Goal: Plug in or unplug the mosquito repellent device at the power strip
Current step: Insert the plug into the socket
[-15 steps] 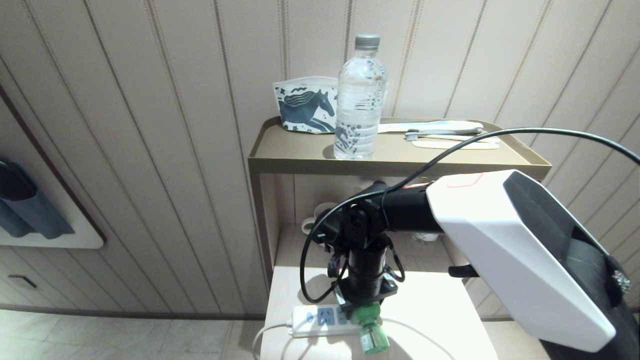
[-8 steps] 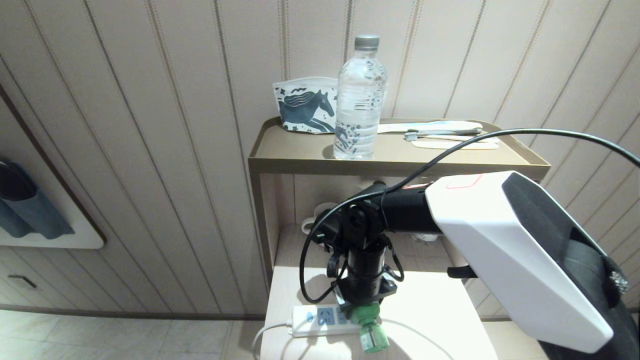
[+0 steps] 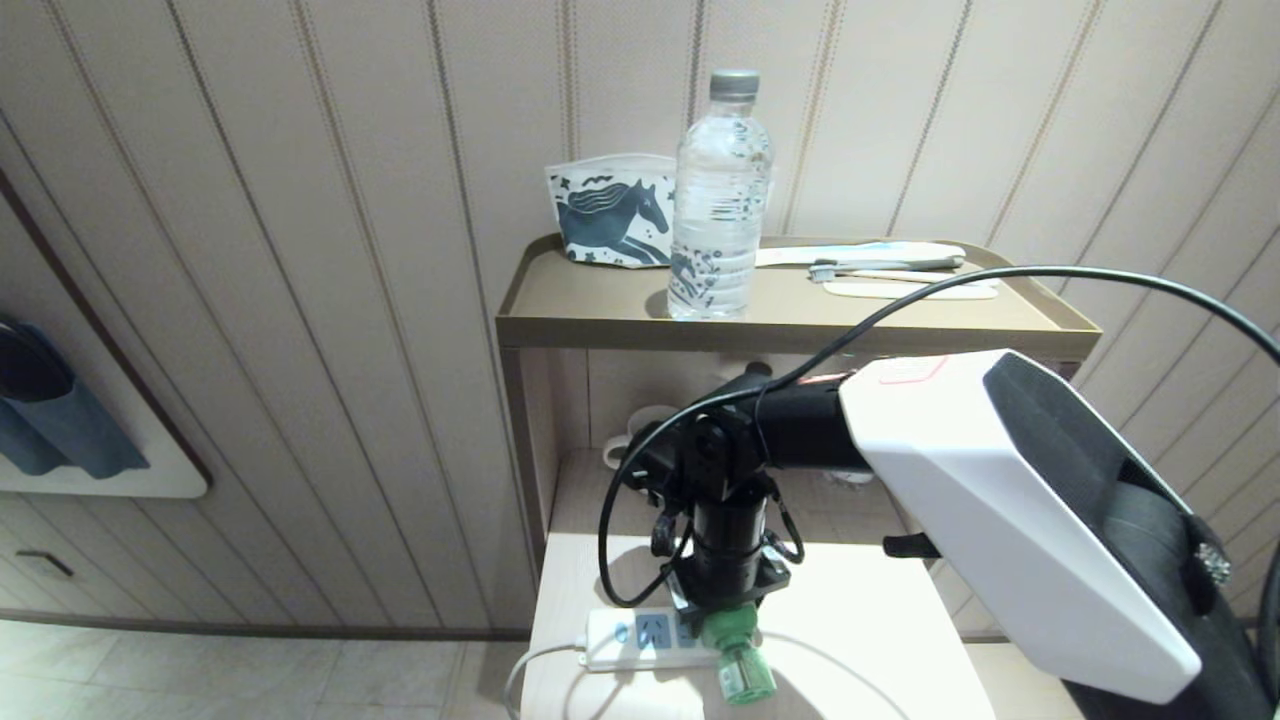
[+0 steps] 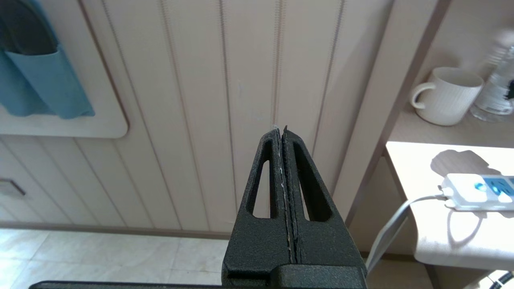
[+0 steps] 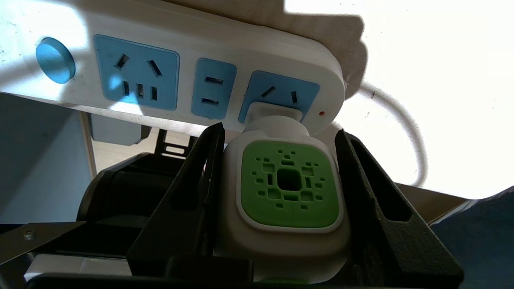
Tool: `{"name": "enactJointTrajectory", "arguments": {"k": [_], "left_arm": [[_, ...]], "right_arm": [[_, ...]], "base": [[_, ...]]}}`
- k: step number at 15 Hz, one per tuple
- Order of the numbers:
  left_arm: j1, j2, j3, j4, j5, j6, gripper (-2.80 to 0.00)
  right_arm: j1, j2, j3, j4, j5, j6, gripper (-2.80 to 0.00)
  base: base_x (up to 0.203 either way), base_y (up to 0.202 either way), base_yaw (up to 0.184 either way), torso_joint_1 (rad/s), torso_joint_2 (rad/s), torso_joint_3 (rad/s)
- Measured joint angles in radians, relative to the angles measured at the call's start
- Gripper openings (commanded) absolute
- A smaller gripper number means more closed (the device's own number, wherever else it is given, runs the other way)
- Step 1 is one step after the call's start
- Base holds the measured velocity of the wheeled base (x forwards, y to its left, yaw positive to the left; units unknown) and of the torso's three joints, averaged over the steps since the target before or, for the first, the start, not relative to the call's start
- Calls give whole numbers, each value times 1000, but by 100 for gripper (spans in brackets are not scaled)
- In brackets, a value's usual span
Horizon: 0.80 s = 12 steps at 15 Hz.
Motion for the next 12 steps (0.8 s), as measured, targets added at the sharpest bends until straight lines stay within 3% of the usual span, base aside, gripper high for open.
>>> {"name": "enactJointTrajectory", "arguments": {"k": [12], "left_arm": [[0, 0, 0, 0, 0, 0, -280]], "right_arm": [[5, -23, -21, 0, -21, 1, -280]], "base": [[0, 0, 0, 0, 0, 0]]}}
